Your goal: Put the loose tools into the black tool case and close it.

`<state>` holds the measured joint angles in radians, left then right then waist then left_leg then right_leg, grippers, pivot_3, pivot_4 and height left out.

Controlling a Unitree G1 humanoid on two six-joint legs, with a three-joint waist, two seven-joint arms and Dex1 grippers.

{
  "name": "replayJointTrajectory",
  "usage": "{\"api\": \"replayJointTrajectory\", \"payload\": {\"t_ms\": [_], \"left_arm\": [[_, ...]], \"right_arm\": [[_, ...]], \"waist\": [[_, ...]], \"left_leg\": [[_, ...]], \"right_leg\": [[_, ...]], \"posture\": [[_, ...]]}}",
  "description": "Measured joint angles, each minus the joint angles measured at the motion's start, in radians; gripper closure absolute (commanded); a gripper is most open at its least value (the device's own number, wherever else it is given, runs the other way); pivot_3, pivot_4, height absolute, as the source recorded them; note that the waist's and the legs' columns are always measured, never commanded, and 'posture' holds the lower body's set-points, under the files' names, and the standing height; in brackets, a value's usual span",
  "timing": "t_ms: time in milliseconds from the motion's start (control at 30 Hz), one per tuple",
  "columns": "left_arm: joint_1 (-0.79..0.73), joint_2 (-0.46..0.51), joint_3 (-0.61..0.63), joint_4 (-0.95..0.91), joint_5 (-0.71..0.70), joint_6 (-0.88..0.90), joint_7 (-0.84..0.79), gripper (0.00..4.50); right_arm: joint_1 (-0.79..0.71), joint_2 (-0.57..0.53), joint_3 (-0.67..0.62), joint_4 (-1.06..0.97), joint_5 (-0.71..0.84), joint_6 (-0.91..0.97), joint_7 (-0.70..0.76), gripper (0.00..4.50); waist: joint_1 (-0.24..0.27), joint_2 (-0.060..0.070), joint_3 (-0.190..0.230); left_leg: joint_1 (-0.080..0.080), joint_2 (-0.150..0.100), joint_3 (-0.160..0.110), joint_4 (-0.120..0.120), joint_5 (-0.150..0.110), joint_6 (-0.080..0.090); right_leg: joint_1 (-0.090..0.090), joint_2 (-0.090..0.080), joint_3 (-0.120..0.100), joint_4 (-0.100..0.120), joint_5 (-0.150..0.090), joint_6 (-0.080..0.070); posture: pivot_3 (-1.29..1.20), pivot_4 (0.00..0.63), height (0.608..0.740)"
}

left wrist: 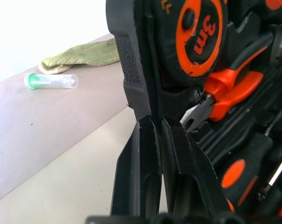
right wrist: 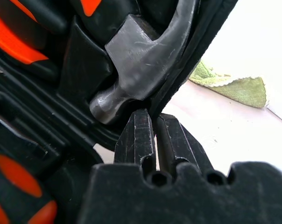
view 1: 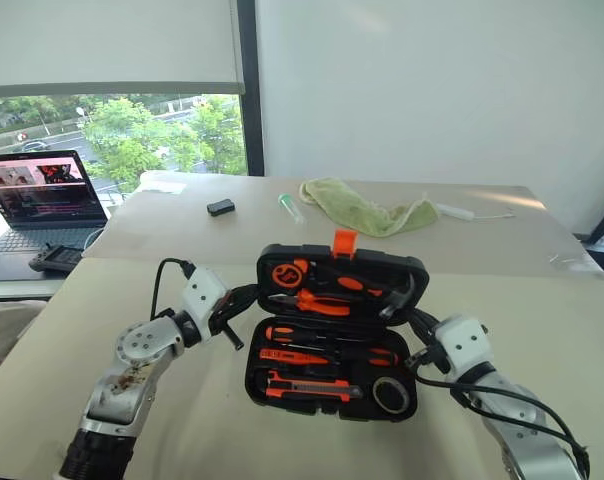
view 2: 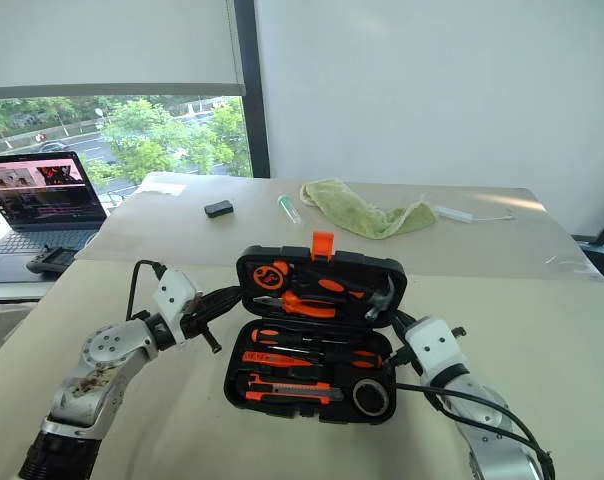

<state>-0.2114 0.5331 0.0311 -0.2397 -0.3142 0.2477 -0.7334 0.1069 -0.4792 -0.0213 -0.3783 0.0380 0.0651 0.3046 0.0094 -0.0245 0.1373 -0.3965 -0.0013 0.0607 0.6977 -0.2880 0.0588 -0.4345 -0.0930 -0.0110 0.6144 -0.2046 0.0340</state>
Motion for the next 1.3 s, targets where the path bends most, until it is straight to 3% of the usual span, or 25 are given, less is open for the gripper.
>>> {"api": "replayJointTrajectory", "payload": {"t_ms": [67,433,633,1033,1200,1300], "left_arm": [[0.009,0.014,0.017,-0.008,-0.037,0.027,-0.016,4.5],[0.037,0.086,0.142,-0.006,-0.243,0.223,-0.093,0.82],[0.007,0.082,0.198,0.033,-0.338,0.35,-0.045,0.82],[-0.161,0.047,0.208,0.16,-0.351,0.414,0.051,0.82],[-0.17,0.053,0.188,0.177,-0.345,0.413,0.027,0.8],[-0.176,0.054,0.184,0.197,-0.335,0.412,0.016,0.8]], "right_arm": [[0.009,0.0,0.0,-0.002,-0.008,-0.015,0.002,4.47],[0.107,0.012,-0.015,-0.051,-0.049,-0.067,0.007,4.5],[0.133,0.009,-0.015,-0.06,-0.094,-0.1,0.01,4.5],[0.3,-0.116,-0.046,-0.102,-0.239,-0.3,0.051,4.5],[0.404,-0.184,-0.133,-0.155,-0.247,-0.305,0.118,2.94],[0.489,-0.223,-0.229,-0.18,-0.23,-0.298,0.18,1.76]], "waist": [[-0.001,0.0,0.0],[0.0,0.001,0.001],[0.002,0.001,0.001],[-0.001,0.001,0.001],[0.009,0.001,0.001],[0.005,0.0,0.001]], "left_leg": [[0.001,0.0,0.0,0.0,0.0,0.0],[0.011,0.0,0.0,-0.001,0.0,0.0],[0.012,0.0,-0.001,-0.001,0.0,-0.001],[0.013,0.0,-0.001,-0.001,0.002,-0.004],[0.012,-0.001,-0.001,-0.001,0.002,-0.003],[0.012,0.0,-0.001,-0.001,0.0,-0.001]], "right_leg": [[0.0,0.0,0.0,0.001,0.0,0.0],[0.011,0.0,-0.001,0.0,-0.001,-0.001],[0.011,0.0,-0.001,0.001,-0.001,-0.001],[0.012,0.001,0.0,0.001,-0.002,-0.001],[0.013,0.0,-0.001,-0.001,-0.002,-0.001],[0.013,0.0,-0.001,-0.001,-0.002,-0.001]], "posture": [[0.0,0.15,0.74],[0.0,0.15,0.74],[0.0,0.15,0.74],[0.0,0.15,0.74],[0.0,0.15,0.74],[0.0,0.15,0.74]]}}
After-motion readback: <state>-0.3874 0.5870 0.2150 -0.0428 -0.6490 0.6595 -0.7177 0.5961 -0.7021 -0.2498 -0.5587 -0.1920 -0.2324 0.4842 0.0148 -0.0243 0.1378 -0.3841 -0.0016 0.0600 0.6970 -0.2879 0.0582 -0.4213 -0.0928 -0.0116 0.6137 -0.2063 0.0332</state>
